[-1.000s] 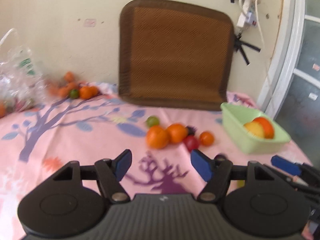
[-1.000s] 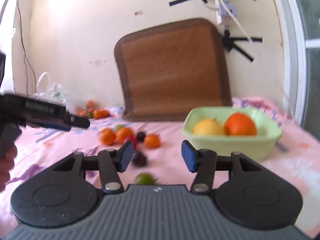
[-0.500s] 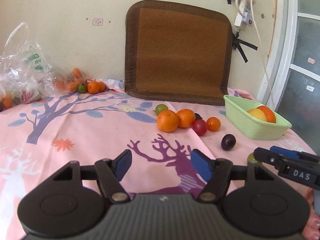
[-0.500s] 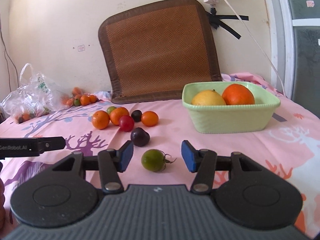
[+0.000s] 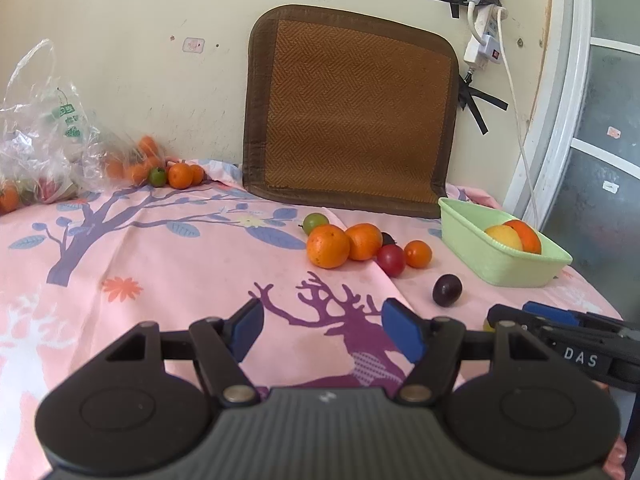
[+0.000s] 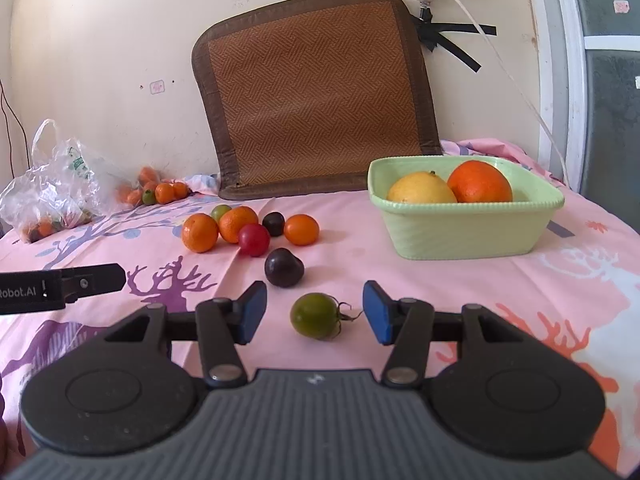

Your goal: Organize fruits

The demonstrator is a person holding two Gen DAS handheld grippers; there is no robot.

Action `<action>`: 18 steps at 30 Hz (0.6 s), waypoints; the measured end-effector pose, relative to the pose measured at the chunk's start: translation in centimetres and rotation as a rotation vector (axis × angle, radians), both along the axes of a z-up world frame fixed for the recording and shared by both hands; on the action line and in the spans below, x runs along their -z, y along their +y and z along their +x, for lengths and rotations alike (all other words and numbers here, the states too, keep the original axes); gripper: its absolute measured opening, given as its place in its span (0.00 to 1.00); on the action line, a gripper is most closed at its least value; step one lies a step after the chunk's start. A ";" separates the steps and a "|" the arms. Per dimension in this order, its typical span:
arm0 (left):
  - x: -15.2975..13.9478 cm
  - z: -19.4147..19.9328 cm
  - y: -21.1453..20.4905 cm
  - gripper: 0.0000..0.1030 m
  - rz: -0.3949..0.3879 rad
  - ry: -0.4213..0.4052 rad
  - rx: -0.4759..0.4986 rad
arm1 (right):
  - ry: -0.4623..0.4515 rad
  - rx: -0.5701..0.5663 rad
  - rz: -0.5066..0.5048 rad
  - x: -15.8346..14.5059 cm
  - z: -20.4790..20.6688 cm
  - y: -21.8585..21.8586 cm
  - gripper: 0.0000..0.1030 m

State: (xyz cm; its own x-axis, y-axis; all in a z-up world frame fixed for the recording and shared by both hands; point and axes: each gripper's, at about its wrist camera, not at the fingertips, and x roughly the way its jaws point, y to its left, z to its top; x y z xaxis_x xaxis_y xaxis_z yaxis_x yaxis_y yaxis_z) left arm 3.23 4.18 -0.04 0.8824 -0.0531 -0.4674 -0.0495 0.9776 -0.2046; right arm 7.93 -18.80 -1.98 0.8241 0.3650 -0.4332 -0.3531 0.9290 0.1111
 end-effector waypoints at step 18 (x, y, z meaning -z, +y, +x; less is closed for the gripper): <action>0.1 0.1 0.0 0.65 -0.003 0.006 -0.001 | -0.001 -0.002 0.018 -0.1 -0.1 -0.2 0.54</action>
State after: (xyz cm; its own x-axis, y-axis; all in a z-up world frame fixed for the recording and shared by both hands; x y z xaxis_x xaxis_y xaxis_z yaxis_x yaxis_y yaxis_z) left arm 3.37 4.22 -0.12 0.8799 -0.0533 -0.4722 -0.0521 0.9769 -0.2074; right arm 7.85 -18.97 -1.89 0.8240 0.3743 -0.4255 -0.3550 0.9262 0.1273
